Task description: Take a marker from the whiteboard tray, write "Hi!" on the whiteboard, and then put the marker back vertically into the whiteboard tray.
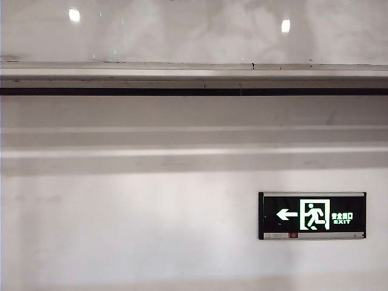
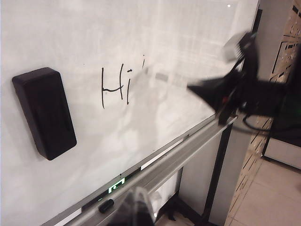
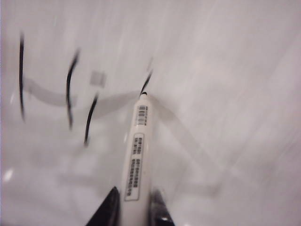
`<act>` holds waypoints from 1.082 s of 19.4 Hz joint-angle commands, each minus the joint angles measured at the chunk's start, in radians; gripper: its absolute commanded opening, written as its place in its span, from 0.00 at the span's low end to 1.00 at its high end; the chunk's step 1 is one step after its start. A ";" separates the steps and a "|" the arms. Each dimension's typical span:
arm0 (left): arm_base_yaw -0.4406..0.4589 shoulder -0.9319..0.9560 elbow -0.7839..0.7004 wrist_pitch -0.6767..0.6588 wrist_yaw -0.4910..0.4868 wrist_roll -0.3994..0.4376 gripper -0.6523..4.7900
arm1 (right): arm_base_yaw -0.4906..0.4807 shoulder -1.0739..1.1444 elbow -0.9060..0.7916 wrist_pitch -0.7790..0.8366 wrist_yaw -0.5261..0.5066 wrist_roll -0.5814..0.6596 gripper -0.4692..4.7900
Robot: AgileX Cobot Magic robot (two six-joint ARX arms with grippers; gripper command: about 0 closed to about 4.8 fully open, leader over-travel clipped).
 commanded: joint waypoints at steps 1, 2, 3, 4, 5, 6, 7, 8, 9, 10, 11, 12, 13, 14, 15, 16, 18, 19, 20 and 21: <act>0.000 -0.003 0.005 0.009 0.005 0.001 0.11 | 0.001 -0.003 0.004 0.069 -0.026 0.000 0.09; 0.000 -0.003 0.005 0.009 0.005 0.002 0.11 | 0.001 -0.003 0.004 0.079 -0.045 0.000 0.09; 0.000 -0.003 0.005 0.009 0.005 0.001 0.11 | 0.001 -0.002 0.004 0.093 -0.044 -0.004 0.09; 0.000 -0.003 0.005 0.009 0.005 0.002 0.11 | 0.001 0.000 0.004 0.108 -0.043 -0.018 0.09; 0.000 -0.003 0.005 0.009 0.005 0.002 0.11 | 0.001 0.002 0.004 0.116 -0.043 -0.018 0.09; 0.000 -0.003 0.005 0.009 0.005 0.001 0.11 | 0.001 0.003 0.004 0.125 -0.040 -0.018 0.09; 0.000 -0.003 0.005 0.009 0.005 0.002 0.11 | 0.001 0.006 0.004 0.134 -0.035 -0.018 0.09; 0.000 -0.003 0.005 0.009 0.005 0.001 0.11 | 0.001 0.008 0.004 0.137 -0.021 -0.018 0.09; 0.000 -0.003 0.005 0.009 0.005 0.001 0.11 | 0.001 0.011 0.004 0.138 -0.017 -0.018 0.09; 0.000 -0.003 0.005 0.010 0.005 0.002 0.11 | 0.001 0.014 0.004 0.137 -0.017 -0.018 0.09; 0.000 -0.003 0.005 0.010 0.005 0.002 0.11 | 0.001 0.019 0.003 0.136 -0.016 -0.018 0.09; 0.000 -0.003 0.005 0.010 0.005 0.002 0.11 | 0.001 0.024 0.004 0.130 -0.016 -0.018 0.09; 0.000 -0.003 0.005 0.010 0.005 0.002 0.11 | 0.001 0.025 0.003 0.117 -0.016 -0.018 0.09; 0.000 -0.003 0.005 0.010 0.005 0.002 0.11 | 0.001 0.028 0.004 0.108 -0.016 -0.018 0.09; 0.000 -0.003 0.005 0.010 0.005 0.002 0.11 | 0.001 0.029 0.004 0.095 -0.016 -0.018 0.09; 0.000 -0.003 0.005 0.010 0.005 0.002 0.11 | 0.001 0.029 0.004 0.081 -0.016 -0.018 0.09; 0.000 -0.003 0.005 0.010 0.005 0.002 0.11 | 0.001 0.029 0.004 0.053 -0.016 -0.018 0.09; 0.000 -0.003 0.005 0.010 0.005 0.002 0.11 | 0.001 0.029 0.004 0.038 -0.014 -0.018 0.09; 0.000 -0.003 0.005 0.010 0.005 0.002 0.11 | 0.001 0.029 0.004 0.026 -0.014 -0.018 0.09; 0.000 -0.003 0.005 0.010 0.005 0.002 0.11 | 0.001 0.029 0.004 0.009 -0.014 -0.018 0.09</act>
